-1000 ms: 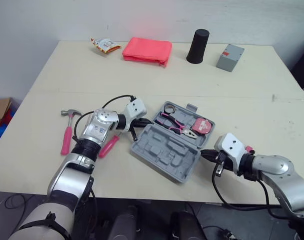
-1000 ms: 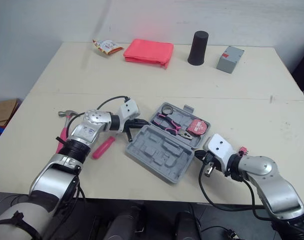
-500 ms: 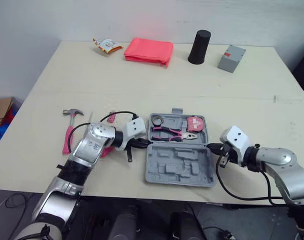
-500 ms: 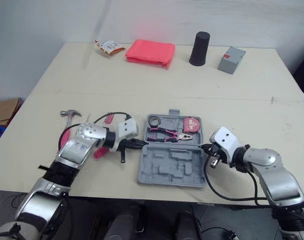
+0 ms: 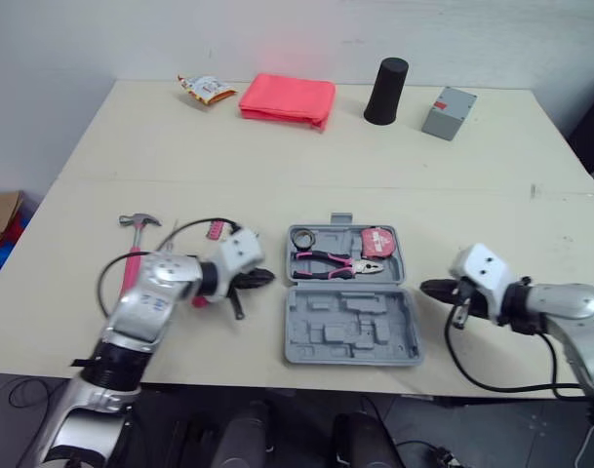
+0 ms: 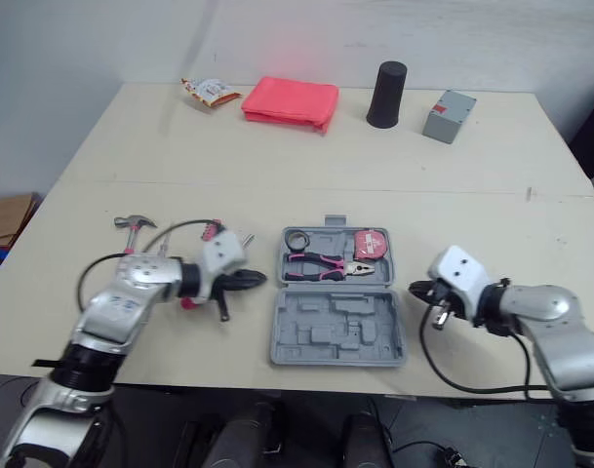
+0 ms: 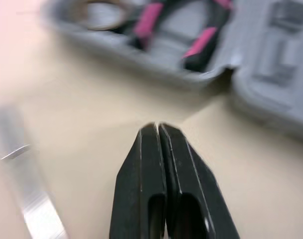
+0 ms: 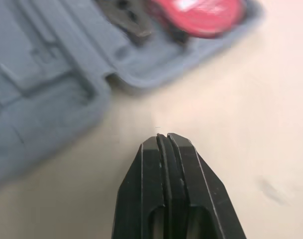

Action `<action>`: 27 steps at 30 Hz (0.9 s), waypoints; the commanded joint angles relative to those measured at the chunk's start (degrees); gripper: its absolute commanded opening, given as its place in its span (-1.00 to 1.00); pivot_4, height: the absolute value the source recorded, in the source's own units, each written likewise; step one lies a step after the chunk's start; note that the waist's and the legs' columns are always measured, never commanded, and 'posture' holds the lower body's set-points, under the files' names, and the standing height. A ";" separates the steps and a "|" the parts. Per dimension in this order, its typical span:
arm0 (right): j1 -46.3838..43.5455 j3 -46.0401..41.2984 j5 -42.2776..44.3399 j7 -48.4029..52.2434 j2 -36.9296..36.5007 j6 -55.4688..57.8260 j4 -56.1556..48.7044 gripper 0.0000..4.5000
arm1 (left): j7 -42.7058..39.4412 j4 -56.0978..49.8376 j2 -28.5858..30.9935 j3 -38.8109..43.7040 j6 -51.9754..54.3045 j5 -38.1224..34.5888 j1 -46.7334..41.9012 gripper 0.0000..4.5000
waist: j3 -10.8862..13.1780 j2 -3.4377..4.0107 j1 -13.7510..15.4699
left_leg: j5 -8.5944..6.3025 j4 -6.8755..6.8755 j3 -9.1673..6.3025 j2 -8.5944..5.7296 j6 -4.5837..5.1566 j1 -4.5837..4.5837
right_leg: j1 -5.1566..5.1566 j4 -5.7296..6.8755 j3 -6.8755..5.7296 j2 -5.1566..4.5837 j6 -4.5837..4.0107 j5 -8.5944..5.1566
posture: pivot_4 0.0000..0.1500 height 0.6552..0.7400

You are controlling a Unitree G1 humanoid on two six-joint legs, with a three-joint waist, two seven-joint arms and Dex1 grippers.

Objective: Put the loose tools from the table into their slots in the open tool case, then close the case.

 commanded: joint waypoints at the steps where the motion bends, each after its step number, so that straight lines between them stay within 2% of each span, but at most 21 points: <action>1: 3.07 -7.95 3.48 3.98 -2.57 -1.01 -0.15 -1.00 | -1.44 -7.95 3.77 8.74 3.61 -6.17 5.28 -0.98 | 0.00 0.01 0.01 | -0.01 0.01 -0.06 0.00 0.00 0.03 | 0.10 -0.06 0.01 0.00 0.00 0.00 | 1.00 0.89; 4: 7.05 -14.79 5.54 8.64 -5.12 -1.20 2.65 -1.00 | -2.43 -12.66 6.21 21.95 13.48 -14.54 13.15 -0.98 | 0.01 0.02 -0.07 | -0.31 0.04 -0.19 0.01 0.07 0.07 | 0.28 -0.21 0.06 0.00 0.01 0.01 | 1.00 0.89; 7: 9.41 -19.66 6.76 12.48 -7.28 -1.77 6.94 -0.59 | -4.84 -14.27 8.33 33.16 15.31 -18.34 23.45 -1.00 | 0.01 0.02 -0.10 | -0.35 0.05 -0.23 0.02 0.08 0.08 | 0.32 -0.25 0.10 -0.01 0.01 0.00 | 1.00 0.89; 8: 9.79 -21.30 7.25 13.54 -8.02 -1.42 8.65 -0.37 | -6.45 -13.63 8.98 37.55 15.47 -19.27 27.68 -0.76 | 0.01 0.03 -0.18 | -0.35 0.06 -0.24 0.03 0.07 0.09 | 0.34 -0.25 0.09 -0.01 0.01 0.00 | 1.00 0.89; 10: 10.17 -23.83 7.66 15.01 -9.23 -1.02 11.85 0.06 | -9.06 -11.80 9.73 44.97 14.92 -20.71 35.11 -0.44 | 0.02 0.05 -0.22 | -0.41 0.05 -0.19 0.04 0.03 0.14 | 0.32 -0.27 0.09 -0.02 0.00 0.00 | 1.00 0.89; 13: 11.25 -26.76 6.78 16.59 -11.06 -2.08 17.14 0.77 | -10.19 -8.95 8.36 54.52 12.45 -20.87 44.84 0.19 | 0.02 0.05 -0.13 | -0.76 0.06 -0.20 0.14 -0.13 0.13 | 0.33 -0.38 0.10 -0.11 -0.05 -0.01 | 1.00 0.89; 14: 11.69 -27.47 6.49 17.18 -11.54 -2.51 18.57 0.95 | -10.08 -7.18 7.79 57.16 10.92 -20.71 46.87 0.38 | 0.03 0.05 -0.01 | -0.84 0.08 -0.20 0.18 -0.09 0.13 | 0.32 -0.39 0.10 -0.16 -0.07 -0.02 | 1.00 0.89; 17: 12.39 -28.71 5.47 17.89 -12.58 -3.69 22.79 1.00 | -10.01 1.07 8.02 64.08 8.52 -20.80 51.34 0.97 | 0.03 0.07 0.13 | -0.93 0.06 -0.31 0.32 -0.20 0.07 | 0.30 -0.62 0.09 -0.18 -0.21 0.01 | 1.00 0.89; 21: 12.02 -28.07 4.11 18.22 -13.39 -6.47 27.05 1.00 | -9.57 6.06 8.99 67.15 4.90 -21.13 53.40 0.97 | 0.04 0.10 0.05 | -1.03 0.00 -0.31 0.54 -0.35 0.06 | 0.09 -0.87 0.00 -0.11 -0.40 -0.05 | 1.00 0.89; 27: 7.05 -24.70 3.38 17.78 -13.54 -9.82 31.97 1.00 | -6.38 3.28 8.92 66.81 3.58 -22.63 51.93 0.97 | 0.05 0.14 -0.32 | -1.02 -0.33 -0.13 0.75 -0.40 0.03 | 0.14 -1.12 0.05 -0.01 -0.56 0.12 | 1.00 0.89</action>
